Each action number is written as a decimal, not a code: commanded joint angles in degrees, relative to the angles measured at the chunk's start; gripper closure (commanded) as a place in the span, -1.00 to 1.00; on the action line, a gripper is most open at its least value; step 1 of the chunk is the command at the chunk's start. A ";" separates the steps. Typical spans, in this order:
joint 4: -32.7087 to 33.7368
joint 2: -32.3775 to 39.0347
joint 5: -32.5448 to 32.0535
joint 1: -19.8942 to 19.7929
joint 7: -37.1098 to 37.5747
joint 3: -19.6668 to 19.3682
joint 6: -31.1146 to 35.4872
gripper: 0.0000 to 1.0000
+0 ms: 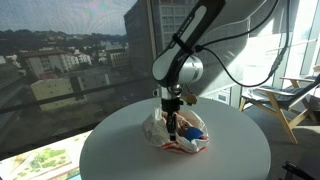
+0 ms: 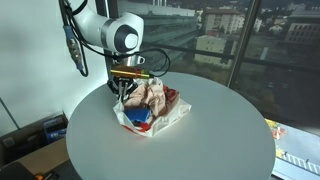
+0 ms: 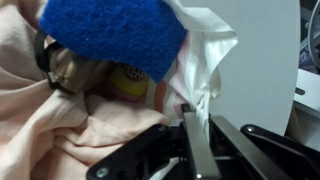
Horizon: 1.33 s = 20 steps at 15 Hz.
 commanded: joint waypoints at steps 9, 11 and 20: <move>-2.73 -10.30 -7.46 1.40 12.42 -4.76 1.21 -1.00; -3.46 -11.43 -9.73 1.47 15.71 -6.08 1.99 -1.00; -5.12 -11.83 -12.76 1.05 22.95 -8.30 2.52 -1.00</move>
